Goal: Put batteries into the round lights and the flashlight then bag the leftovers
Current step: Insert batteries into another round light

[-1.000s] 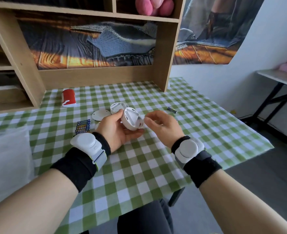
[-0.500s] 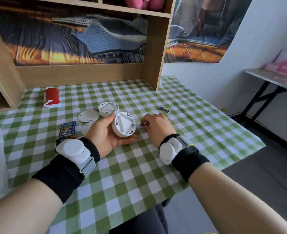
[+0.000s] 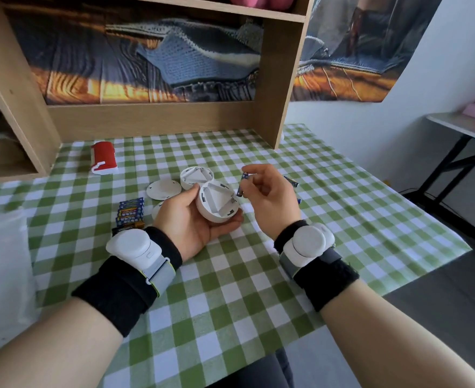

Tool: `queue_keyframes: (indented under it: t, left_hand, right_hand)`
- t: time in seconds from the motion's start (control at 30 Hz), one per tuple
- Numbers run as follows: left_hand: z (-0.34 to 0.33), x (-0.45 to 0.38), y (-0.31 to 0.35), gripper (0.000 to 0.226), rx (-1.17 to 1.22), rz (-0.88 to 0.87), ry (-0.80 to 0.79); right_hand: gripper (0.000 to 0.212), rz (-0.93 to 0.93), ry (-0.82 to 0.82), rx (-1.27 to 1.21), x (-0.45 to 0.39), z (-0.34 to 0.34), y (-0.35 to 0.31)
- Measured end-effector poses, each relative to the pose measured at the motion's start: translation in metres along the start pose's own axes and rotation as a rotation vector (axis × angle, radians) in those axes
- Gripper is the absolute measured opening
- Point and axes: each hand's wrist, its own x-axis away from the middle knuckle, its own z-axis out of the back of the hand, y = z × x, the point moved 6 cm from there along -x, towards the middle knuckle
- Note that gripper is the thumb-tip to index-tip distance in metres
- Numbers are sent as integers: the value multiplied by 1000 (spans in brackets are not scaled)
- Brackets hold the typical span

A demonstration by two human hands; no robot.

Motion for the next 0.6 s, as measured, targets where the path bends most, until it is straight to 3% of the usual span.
queue_keyframes:
  t: [0.33,0.6]
  left_hand:
    - [1,-2,0,44,25,17,-59]
    - [4,-4,1,43,-47,-4,-67]
  right_hand:
    - [12,-44,-18,-399,2,-7,3]
    - [9,-17,-39,-216,2,-6,5]
